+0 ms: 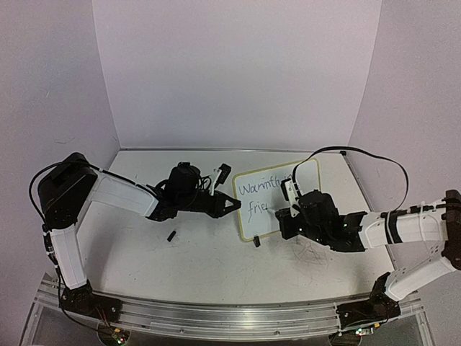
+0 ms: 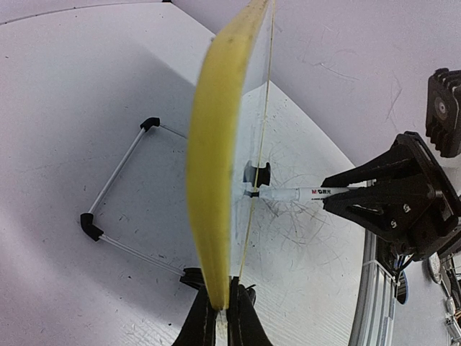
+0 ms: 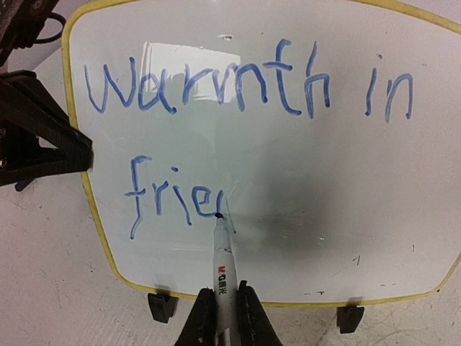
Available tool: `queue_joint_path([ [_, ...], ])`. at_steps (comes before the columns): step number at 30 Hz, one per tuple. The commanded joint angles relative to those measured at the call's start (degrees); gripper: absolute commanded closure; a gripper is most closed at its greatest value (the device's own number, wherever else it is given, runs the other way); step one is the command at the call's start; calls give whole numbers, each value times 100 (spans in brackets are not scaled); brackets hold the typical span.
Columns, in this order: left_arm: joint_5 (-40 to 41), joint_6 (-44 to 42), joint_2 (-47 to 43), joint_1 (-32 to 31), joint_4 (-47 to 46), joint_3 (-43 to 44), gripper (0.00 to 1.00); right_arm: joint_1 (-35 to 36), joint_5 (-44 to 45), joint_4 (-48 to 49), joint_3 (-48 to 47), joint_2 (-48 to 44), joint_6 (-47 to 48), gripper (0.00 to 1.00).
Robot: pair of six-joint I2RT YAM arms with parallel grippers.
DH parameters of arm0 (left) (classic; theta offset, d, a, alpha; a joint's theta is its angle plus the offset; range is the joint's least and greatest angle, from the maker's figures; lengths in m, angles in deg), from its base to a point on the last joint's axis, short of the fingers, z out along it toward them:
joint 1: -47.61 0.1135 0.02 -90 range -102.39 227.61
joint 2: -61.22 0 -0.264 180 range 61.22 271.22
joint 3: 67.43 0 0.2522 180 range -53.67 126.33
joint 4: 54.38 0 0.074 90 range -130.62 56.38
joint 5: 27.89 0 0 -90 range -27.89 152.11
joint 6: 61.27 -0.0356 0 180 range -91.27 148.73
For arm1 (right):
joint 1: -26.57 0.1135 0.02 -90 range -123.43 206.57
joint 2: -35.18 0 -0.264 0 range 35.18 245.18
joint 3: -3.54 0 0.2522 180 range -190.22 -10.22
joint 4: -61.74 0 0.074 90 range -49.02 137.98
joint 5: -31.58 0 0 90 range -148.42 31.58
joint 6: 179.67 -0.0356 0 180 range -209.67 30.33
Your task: Write a sentence on the whiteboard
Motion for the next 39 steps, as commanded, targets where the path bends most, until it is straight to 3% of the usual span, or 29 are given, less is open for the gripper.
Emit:
queue_joint_path([
  [1, 1, -236, 95, -90, 708, -26, 100, -28, 48, -87, 23, -5, -68, 100],
  [39, 1, -245, 124, -91, 717, -22, 100, -254, 449, 331, -344, -83, 70, 100],
])
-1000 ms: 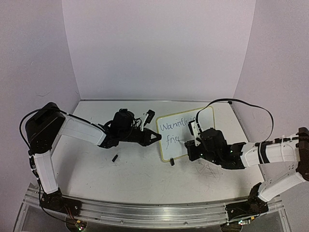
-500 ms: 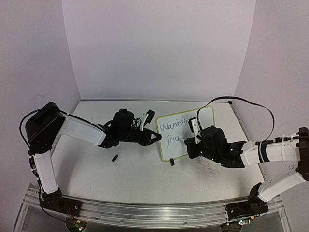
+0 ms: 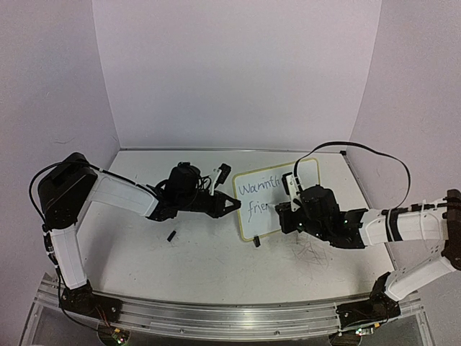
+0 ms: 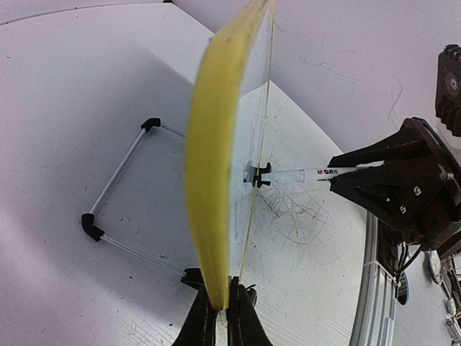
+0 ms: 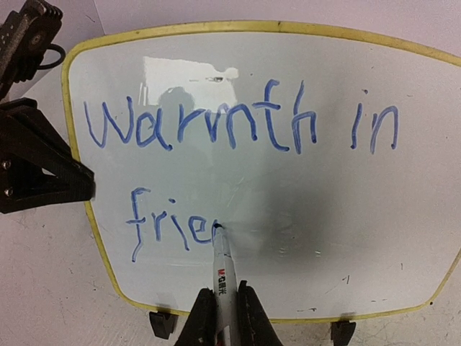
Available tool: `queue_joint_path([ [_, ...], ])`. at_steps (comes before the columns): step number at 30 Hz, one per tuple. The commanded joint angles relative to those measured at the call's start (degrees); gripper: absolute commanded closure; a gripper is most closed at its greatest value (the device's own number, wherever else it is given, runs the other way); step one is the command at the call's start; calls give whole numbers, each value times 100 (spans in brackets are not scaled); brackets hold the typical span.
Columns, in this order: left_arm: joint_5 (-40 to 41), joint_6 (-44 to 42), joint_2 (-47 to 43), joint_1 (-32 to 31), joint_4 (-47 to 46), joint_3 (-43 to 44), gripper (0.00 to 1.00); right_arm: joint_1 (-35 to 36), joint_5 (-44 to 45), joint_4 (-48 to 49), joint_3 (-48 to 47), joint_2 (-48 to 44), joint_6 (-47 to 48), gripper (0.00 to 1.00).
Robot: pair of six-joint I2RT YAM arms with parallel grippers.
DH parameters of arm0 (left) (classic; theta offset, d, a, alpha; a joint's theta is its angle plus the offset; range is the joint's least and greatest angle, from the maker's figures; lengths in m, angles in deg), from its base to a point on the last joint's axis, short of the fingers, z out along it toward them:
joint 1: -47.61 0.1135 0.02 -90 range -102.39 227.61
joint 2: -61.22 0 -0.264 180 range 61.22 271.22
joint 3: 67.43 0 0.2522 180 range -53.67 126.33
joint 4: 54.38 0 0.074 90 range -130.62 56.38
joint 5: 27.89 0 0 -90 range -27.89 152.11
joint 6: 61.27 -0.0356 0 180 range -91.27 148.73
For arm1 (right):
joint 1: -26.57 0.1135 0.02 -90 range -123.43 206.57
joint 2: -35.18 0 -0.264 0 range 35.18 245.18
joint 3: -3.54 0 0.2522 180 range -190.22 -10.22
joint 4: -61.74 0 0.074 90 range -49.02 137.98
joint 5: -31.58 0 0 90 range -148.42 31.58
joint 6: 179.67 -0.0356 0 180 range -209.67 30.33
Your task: Write a sentence on the whiteboard
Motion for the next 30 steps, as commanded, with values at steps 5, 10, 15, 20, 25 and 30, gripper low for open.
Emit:
queue_joint_path([
  [5, -10, -256, 114, -90, 715, -35, 100, -132, 468, 119, -98, -124, -85, 100],
  [10, 9, -256, 106, -90, 715, -60, 100, -137, 399, 49, -16, -159, -147, 100],
  [15, 15, -256, 92, -89, 716, -59, 100, -135, 186, -7, 89, -104, -215, 100],
  [20, 23, -253, 87, -90, 720, -77, 100, -132, 62, -78, 181, -73, -267, 100],
  [25, 26, -252, 75, -90, 715, -85, 100, -134, 28, -154, 264, -26, -363, 100],
  [30, 24, -247, 64, -90, 720, -82, 100, -131, -13, -178, 294, -75, -394, 100],
])
